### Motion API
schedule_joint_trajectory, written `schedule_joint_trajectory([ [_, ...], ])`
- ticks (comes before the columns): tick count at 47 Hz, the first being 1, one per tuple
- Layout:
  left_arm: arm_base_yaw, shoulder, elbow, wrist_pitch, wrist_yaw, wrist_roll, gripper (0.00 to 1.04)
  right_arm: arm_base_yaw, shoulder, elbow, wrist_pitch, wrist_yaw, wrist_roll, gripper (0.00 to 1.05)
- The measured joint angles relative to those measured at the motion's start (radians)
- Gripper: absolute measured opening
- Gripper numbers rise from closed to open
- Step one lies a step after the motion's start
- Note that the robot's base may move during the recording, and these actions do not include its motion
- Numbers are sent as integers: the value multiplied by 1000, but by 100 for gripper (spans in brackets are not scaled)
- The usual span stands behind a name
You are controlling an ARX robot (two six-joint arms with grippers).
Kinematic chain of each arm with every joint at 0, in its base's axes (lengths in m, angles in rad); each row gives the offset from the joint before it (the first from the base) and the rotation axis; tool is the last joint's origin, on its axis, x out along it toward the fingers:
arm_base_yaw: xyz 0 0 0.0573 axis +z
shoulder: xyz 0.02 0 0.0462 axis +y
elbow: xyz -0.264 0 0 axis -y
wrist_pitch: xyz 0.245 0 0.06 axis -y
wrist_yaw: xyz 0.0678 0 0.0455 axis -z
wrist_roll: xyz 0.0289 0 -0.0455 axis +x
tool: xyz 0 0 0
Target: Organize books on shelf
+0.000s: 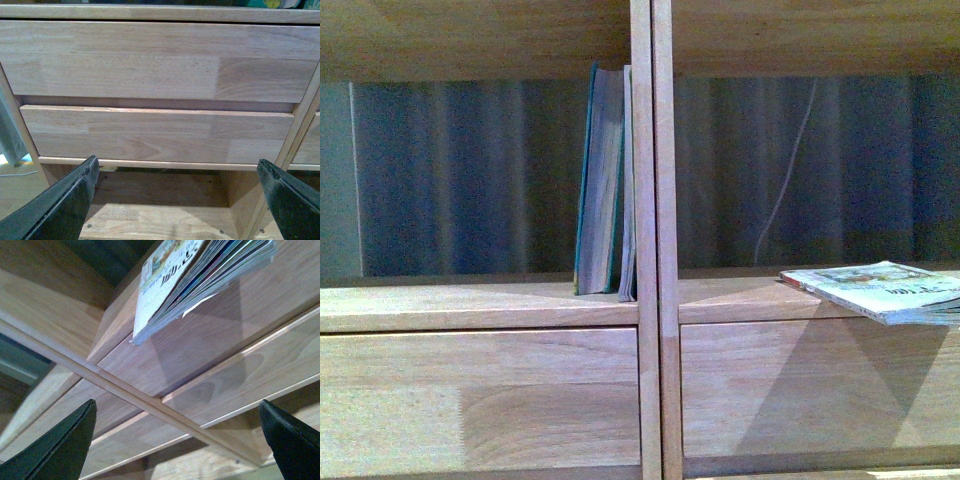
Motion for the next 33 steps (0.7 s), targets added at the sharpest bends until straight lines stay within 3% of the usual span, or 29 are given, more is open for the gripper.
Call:
schedule_joint_trajectory([
  [16, 0, 0, 0, 0, 0, 0, 97, 53, 365, 205, 100, 84, 272, 98],
  [33, 0, 0, 0, 0, 0, 0, 97, -15, 547, 355, 211, 137, 623, 98],
])
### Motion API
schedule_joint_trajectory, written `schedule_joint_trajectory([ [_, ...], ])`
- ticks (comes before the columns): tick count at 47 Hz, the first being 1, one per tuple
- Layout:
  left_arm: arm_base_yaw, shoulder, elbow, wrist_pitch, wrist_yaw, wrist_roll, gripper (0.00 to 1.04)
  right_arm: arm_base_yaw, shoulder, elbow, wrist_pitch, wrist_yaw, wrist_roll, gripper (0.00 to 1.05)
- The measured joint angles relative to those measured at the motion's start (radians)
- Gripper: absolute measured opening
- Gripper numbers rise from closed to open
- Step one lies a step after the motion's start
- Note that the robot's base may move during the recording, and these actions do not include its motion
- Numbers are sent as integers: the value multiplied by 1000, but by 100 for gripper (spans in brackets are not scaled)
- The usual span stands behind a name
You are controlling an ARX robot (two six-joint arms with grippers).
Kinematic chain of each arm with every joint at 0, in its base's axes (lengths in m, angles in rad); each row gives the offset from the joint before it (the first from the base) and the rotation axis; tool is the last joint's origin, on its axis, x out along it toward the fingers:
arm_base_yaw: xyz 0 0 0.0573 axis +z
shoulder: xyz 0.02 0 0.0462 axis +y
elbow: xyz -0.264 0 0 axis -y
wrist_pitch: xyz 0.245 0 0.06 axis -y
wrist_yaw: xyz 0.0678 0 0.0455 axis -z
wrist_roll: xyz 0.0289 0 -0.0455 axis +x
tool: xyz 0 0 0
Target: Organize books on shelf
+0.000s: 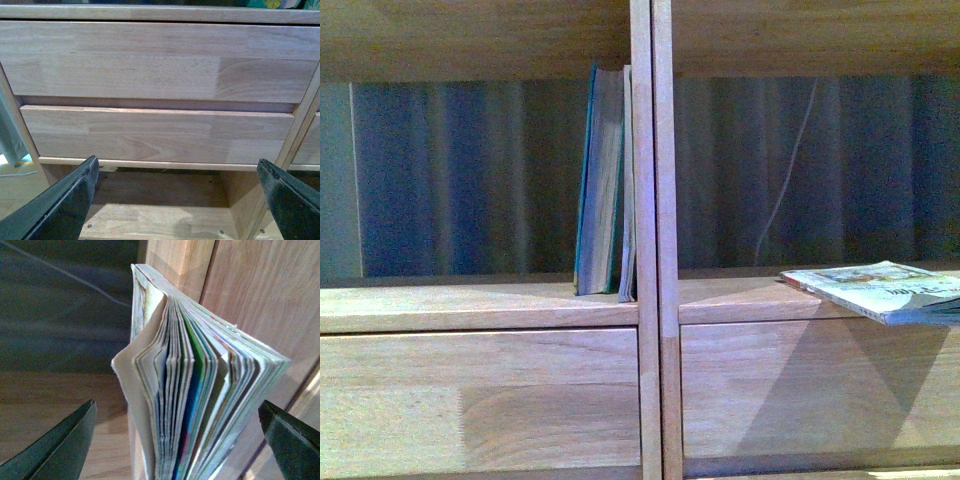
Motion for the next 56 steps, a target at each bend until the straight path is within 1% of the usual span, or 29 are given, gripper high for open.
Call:
schedule_joint_trajectory([
  [12, 0, 0, 0, 0, 0, 0, 97, 33, 0, 8, 49, 29, 116, 98],
  [18, 0, 0, 0, 0, 0, 0, 97, 46, 0, 8, 60, 66, 132, 98],
  [27, 0, 0, 0, 0, 0, 0, 97, 47, 5, 8, 73, 94, 134, 96],
  [28, 0, 0, 0, 0, 0, 0, 97, 47, 5, 8, 73, 95, 134, 94],
  [29, 0, 0, 0, 0, 0, 0, 97, 47, 6, 8, 74, 98, 133, 89],
  [30, 0, 0, 0, 0, 0, 0, 97, 47, 6, 8, 74, 98, 133, 87],
  [32, 0, 0, 0, 0, 0, 0, 97, 48, 6, 8, 75, 100, 128, 81],
  [33, 0, 0, 0, 0, 0, 0, 97, 48, 6, 8, 76, 100, 126, 79],
  [38, 0, 0, 0, 0, 0, 0, 97, 53, 6, 8, 84, 106, 107, 64],
  [41, 0, 0, 0, 0, 0, 0, 97, 55, 6, 7, 89, 108, 99, 57],
  [44, 0, 0, 0, 0, 0, 0, 97, 57, 7, 3, 97, 108, 87, 47],
  [47, 0, 0, 0, 0, 0, 0, 97, 57, 7, -1, 102, 107, 81, 40],
  [50, 0, 0, 0, 0, 0, 0, 97, 57, 7, -12, 109, 101, 73, 30],
  [56, 0, 0, 0, 0, 0, 0, 97, 52, 6, -35, 121, 89, 58, 14],
])
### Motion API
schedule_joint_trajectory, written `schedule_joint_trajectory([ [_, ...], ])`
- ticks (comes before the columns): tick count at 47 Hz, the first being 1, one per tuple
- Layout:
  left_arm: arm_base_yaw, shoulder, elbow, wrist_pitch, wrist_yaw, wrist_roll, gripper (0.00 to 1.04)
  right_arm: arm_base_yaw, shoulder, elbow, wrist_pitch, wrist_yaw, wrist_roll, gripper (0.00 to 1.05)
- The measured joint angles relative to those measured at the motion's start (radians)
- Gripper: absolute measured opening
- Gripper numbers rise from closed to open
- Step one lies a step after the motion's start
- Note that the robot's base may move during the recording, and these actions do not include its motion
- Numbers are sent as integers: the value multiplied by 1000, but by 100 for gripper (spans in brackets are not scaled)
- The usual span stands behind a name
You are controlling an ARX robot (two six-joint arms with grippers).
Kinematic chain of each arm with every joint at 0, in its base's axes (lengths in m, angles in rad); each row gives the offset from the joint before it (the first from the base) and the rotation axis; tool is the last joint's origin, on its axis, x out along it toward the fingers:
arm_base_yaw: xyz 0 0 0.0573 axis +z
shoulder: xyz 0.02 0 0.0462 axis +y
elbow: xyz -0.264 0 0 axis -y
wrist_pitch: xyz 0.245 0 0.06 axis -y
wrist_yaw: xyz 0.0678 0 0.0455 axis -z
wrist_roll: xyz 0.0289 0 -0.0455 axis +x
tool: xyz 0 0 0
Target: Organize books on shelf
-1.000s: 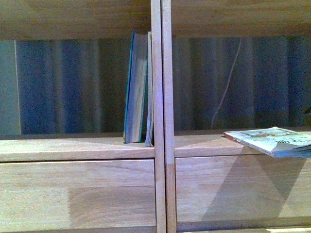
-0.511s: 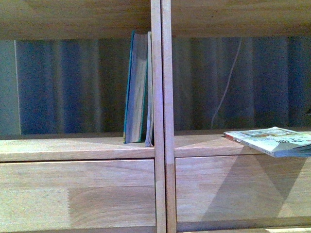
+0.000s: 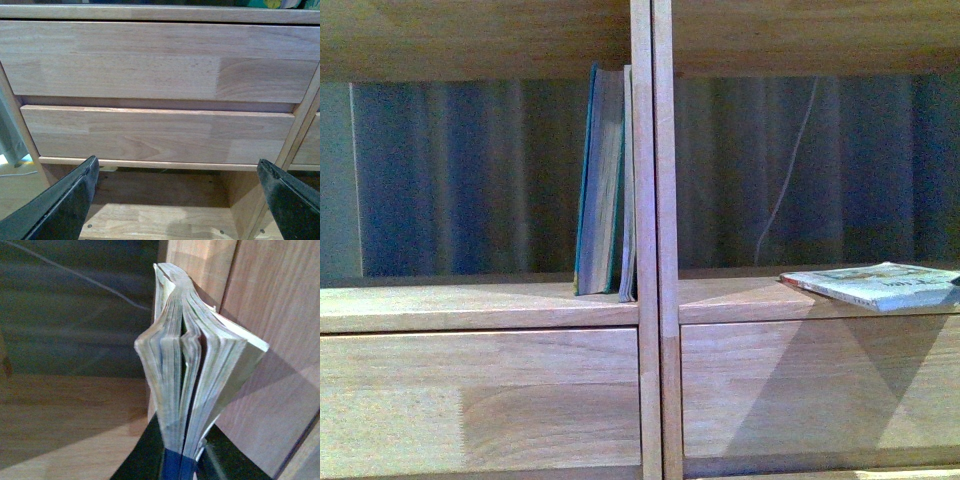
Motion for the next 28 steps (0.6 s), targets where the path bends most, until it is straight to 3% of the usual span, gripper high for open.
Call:
schedule_joint_trajectory([
  [3, 0, 0, 0, 0, 0, 0, 97, -9, -5, -21, 6, -16, -8, 8],
  [9, 0, 0, 0, 0, 0, 0, 97, -45, -54, -67, 19, -66, -24, 7],
  [10, 9, 7, 0, 6, 36, 1, 97, -57, -74, -78, 22, -80, -29, 7],
  [13, 150, 132, 7, 157, 388, 3, 97, -89, -124, -102, 26, -117, -43, 7],
  [17, 328, 386, 48, 390, 706, -31, 97, -122, -187, -119, 28, -166, -50, 7],
  [19, 406, 549, 97, 530, 814, -59, 97, -143, -222, -124, 27, -198, -51, 7],
  [24, 459, 809, 203, 745, 806, -127, 97, -175, -286, -124, 26, -239, -58, 7],
  [28, 454, 1036, 330, 876, 724, -210, 97, -193, -355, -124, 32, -286, -71, 7],
])
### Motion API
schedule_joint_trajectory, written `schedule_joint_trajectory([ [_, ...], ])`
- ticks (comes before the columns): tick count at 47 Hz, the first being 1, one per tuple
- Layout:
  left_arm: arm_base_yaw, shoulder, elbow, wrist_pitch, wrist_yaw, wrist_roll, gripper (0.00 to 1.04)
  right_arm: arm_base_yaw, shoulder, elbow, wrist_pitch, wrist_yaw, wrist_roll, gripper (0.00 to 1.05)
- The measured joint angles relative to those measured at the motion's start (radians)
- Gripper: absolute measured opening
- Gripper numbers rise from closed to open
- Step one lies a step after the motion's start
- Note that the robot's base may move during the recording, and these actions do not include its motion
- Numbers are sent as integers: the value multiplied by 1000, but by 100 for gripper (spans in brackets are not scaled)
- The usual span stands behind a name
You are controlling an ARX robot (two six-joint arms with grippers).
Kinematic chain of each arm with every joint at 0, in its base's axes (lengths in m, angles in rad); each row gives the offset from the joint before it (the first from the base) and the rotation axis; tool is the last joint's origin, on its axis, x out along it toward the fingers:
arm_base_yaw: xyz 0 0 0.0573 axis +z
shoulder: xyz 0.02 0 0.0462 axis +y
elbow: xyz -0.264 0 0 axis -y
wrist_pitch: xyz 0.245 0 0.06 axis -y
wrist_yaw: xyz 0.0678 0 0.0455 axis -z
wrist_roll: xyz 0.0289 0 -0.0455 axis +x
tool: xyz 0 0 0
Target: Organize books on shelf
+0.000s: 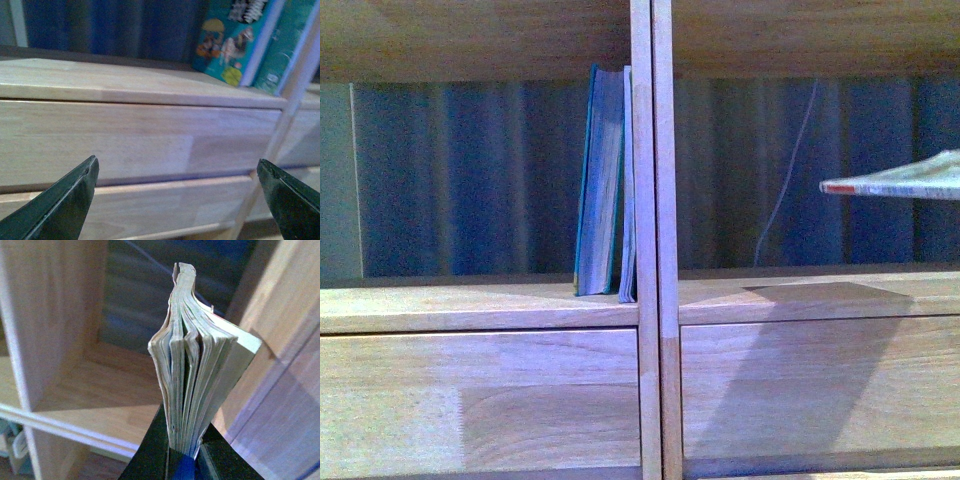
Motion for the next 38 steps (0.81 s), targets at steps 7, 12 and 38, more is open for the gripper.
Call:
schedule_joint_trajectory([
  [7, -71, 217, 217, -48, -46, -146, 97, 7, -79, 0, 74, -53, -10, 7],
  [12, -150, 300, 383, -88, 1, -303, 97, 55, -127, 0, 156, -64, -24, 7],
  [38, -548, 433, 663, 172, 182, -996, 97, 435, -27, 60, 276, 34, -249, 7],
])
